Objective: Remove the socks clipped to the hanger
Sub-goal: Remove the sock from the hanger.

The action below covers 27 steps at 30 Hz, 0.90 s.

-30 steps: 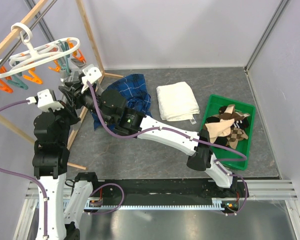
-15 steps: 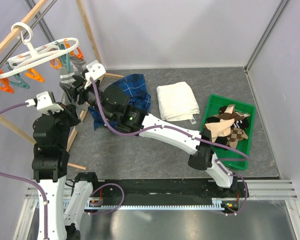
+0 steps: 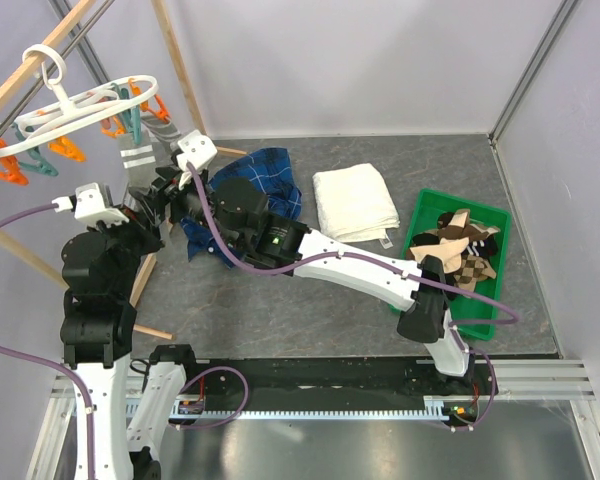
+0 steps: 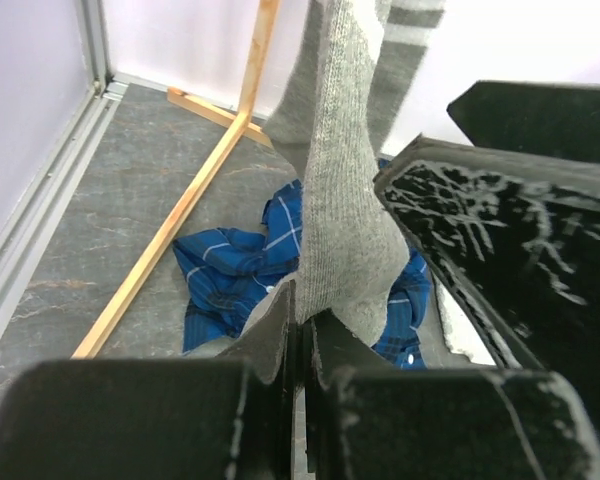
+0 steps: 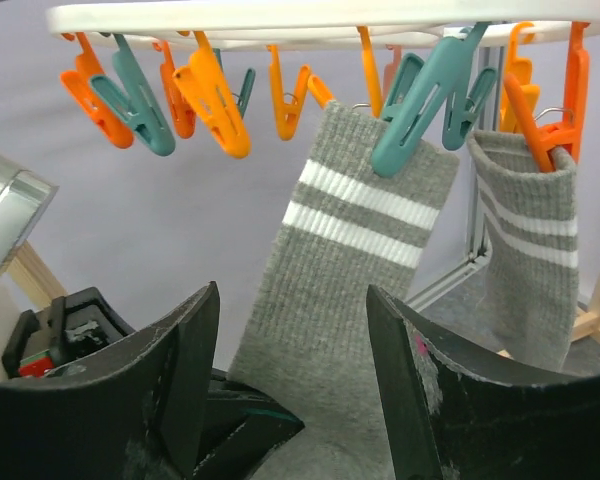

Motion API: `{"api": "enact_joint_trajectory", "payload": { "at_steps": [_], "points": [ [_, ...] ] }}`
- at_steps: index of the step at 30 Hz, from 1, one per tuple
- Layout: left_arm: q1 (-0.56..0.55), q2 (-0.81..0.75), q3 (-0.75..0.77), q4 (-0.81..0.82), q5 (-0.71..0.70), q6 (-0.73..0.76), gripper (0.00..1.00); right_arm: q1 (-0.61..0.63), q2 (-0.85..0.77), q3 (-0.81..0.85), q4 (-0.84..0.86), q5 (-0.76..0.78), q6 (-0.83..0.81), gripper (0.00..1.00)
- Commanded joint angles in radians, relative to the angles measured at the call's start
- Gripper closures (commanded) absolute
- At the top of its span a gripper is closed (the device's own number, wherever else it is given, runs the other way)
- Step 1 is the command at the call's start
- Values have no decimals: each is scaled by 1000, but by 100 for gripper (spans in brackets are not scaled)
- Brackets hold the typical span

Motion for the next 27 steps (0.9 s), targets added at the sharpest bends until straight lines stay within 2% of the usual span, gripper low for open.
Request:
{"api": "enact_joint_trajectory", "payload": {
  "at_steps": [1, 7, 11, 12, 15, 16, 18, 19, 26, 27],
  "points": [
    [-3, 1, 30, 25, 59, -18, 98, -3, -36, 2, -13, -31, 15, 32],
    [-3, 8, 31, 38, 98, 2, 98, -3, 15, 65, -66, 20, -17, 34],
    [-6, 10, 31, 42, 95, 12, 98, -3, 39, 83, -79, 14, -18, 42],
    [-6, 13, 33, 45, 95, 13, 98, -3, 44, 86, -79, 15, -20, 46],
    [-7, 16, 33, 51, 99, 13, 98, -3, 58, 103, -85, 23, -34, 65],
    [-9, 16, 33, 51, 101, 13, 98, -1, 59, 106, -85, 38, -47, 79],
    [-7, 18, 33, 53, 101, 10, 98, -3, 66, 114, -76, 53, -63, 95],
    [-7, 19, 34, 52, 101, 9, 97, -3, 64, 120, -71, 64, -81, 100],
    [-7, 27, 89, 22, 53, -17, 77, -9, 49, 116, -48, 30, -110, 100],
    [-7, 28, 115, 16, 52, -22, 70, -10, 44, 108, -43, 29, -135, 100]
  ]
}}
